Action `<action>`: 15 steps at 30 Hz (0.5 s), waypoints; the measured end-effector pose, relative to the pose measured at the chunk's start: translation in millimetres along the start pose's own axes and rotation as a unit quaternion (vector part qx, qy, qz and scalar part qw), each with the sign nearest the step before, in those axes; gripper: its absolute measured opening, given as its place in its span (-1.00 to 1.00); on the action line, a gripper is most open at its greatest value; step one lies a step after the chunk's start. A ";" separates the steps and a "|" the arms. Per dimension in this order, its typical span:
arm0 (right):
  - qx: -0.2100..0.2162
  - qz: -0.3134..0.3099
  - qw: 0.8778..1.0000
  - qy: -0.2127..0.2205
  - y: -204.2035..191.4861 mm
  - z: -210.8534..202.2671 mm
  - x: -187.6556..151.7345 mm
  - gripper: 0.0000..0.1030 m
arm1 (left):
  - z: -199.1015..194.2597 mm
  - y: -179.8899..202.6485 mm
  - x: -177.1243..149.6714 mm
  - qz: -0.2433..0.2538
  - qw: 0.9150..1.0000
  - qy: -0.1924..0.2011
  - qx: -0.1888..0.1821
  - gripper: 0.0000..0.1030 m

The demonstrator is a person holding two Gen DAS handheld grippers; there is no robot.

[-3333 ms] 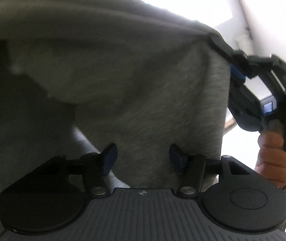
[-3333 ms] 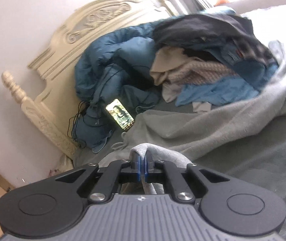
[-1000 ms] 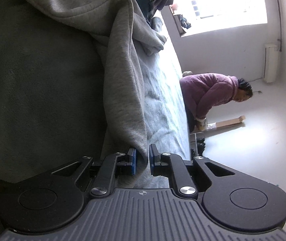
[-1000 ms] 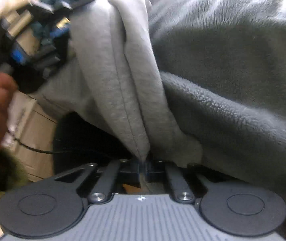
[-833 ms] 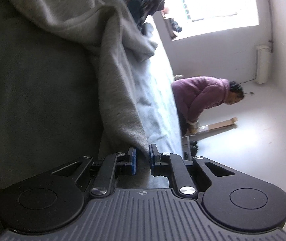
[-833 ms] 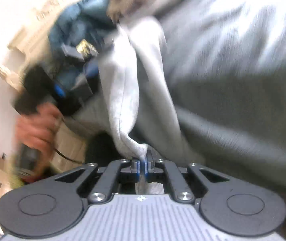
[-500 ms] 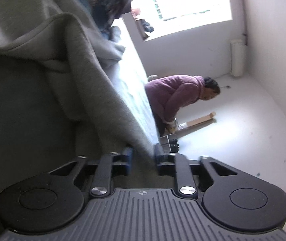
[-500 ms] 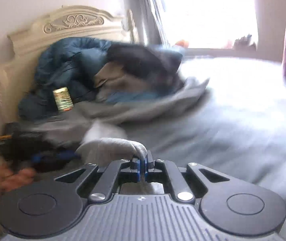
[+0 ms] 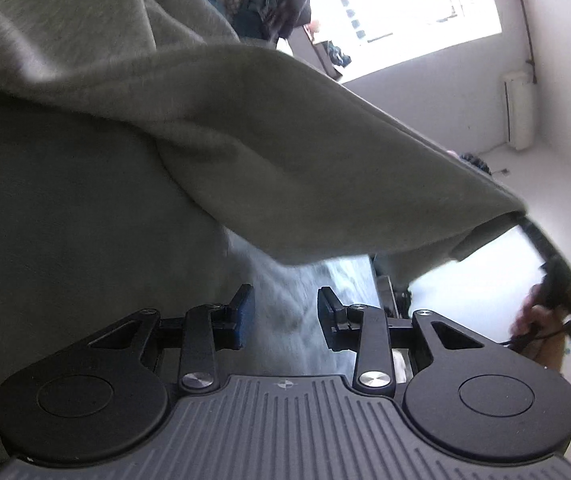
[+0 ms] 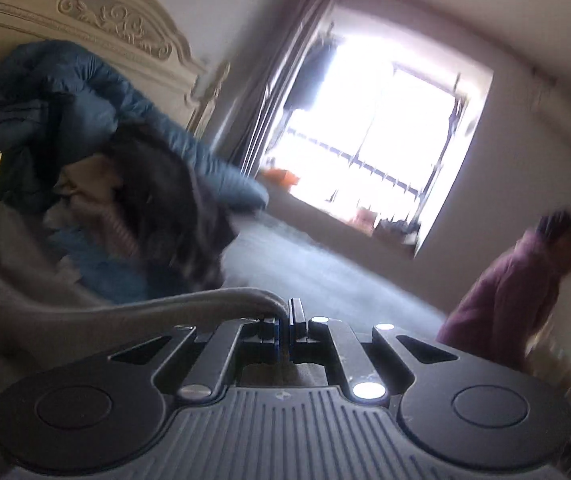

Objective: Fold clothes
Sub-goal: 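Lay the hoodie edge down with the right gripper and open both grippers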

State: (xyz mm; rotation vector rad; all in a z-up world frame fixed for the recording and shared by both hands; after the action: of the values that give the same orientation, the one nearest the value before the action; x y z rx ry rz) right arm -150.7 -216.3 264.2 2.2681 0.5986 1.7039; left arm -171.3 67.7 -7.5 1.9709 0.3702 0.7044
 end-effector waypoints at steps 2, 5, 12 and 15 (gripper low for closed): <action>-0.007 0.001 1.000 0.031 4.5 -2.7 14.5 -0.90 | 2.9 2.8 5.0 0.010 1.000 0.009 0.006 -0.34; -0.012 0.012 0.998 0.056 14.2 -23.3 6.7 -0.90 | 2.3 5.0 5.6 0.023 1.000 0.014 0.009 -0.34; -0.044 0.002 0.998 -0.035 16.9 -56.5 -131.4 -0.90 | -31.8 -9.3 -14.3 0.027 0.999 -0.003 0.021 -0.26; -0.046 0.022 0.993 -0.106 7.5 -58.9 -197.3 -0.90 | -53.6 -16.3 -24.0 0.027 0.999 0.002 0.040 -0.23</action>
State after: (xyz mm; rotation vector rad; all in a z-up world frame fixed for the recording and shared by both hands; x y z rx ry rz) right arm -252.1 -316.5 115.5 2.3700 0.4191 1.4508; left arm -222.7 100.3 -10.3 2.0620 0.3539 0.7373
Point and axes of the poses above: each gripper's, at about its wrist camera, not at the fingertips, and z roughly the way its jaws point, y to its right, x to its top, the point moved 3 cm from there along z, roughly the way its jaws point, and after that the axes turned 5 degrees about -y, right-handed, at the moved point
